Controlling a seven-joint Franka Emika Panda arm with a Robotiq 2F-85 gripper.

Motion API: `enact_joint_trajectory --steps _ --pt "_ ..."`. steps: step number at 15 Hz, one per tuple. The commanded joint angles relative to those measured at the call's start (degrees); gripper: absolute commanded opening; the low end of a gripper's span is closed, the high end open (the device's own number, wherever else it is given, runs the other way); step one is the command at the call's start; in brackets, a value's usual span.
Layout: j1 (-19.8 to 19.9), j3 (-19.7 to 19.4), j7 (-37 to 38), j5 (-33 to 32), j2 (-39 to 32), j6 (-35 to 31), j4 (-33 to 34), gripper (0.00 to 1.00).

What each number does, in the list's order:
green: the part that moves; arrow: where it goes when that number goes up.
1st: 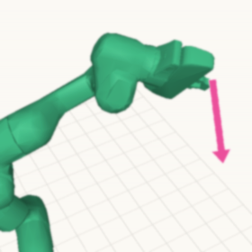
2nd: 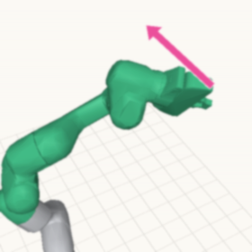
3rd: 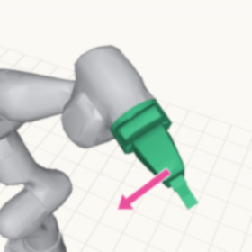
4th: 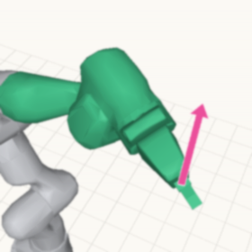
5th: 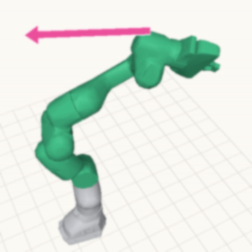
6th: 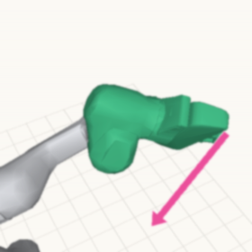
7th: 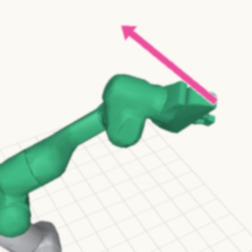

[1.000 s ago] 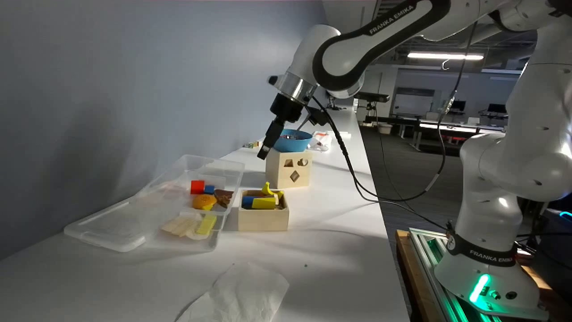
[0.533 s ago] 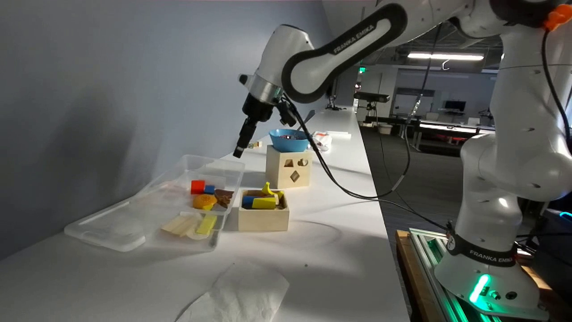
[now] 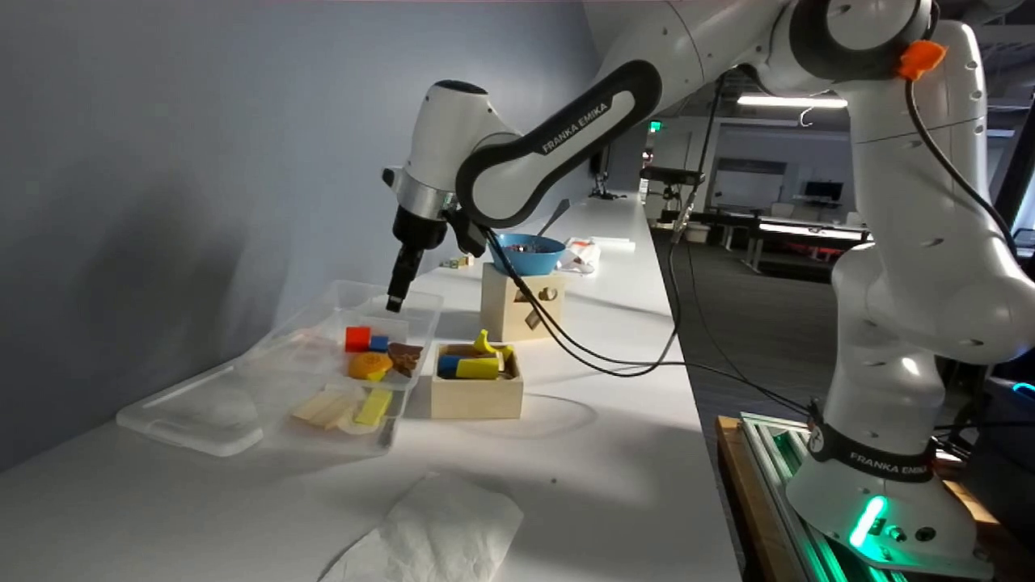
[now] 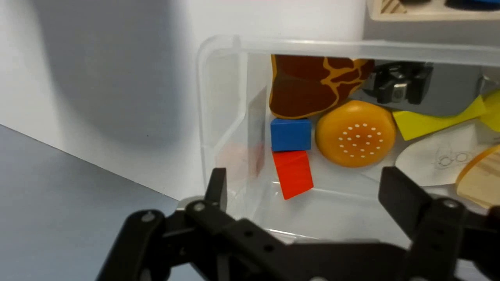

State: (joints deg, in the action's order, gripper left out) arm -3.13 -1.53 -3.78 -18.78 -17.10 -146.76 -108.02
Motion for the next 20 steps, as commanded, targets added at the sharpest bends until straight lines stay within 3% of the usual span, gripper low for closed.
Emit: enact_joint_trajectory --steps 1,2,8,15,17,18,20 --pt "0.2 0.3 -1.1 0.4 -1.1 -0.6 0.9 1.00" --pt "-0.9 -1.0 1.7 -2.4 -2.8 -0.6 2.8 1.00" --pt "-3.2 -1.2 0.3 -3.9 -13.4 0.7 13.8 1.00" --pt "-7.2 -4.6 4.0 -4.5 -24.3 4.6 26.1 1.00" --pt "-7.7 -5.2 5.1 -4.1 -26.4 6.1 28.7 0.88" --pt "-8.0 -5.6 5.8 -4.0 -27.3 6.8 29.9 0.71" --pt "-8.0 -5.4 6.0 -3.2 -28.3 8.4 31.3 0.61"
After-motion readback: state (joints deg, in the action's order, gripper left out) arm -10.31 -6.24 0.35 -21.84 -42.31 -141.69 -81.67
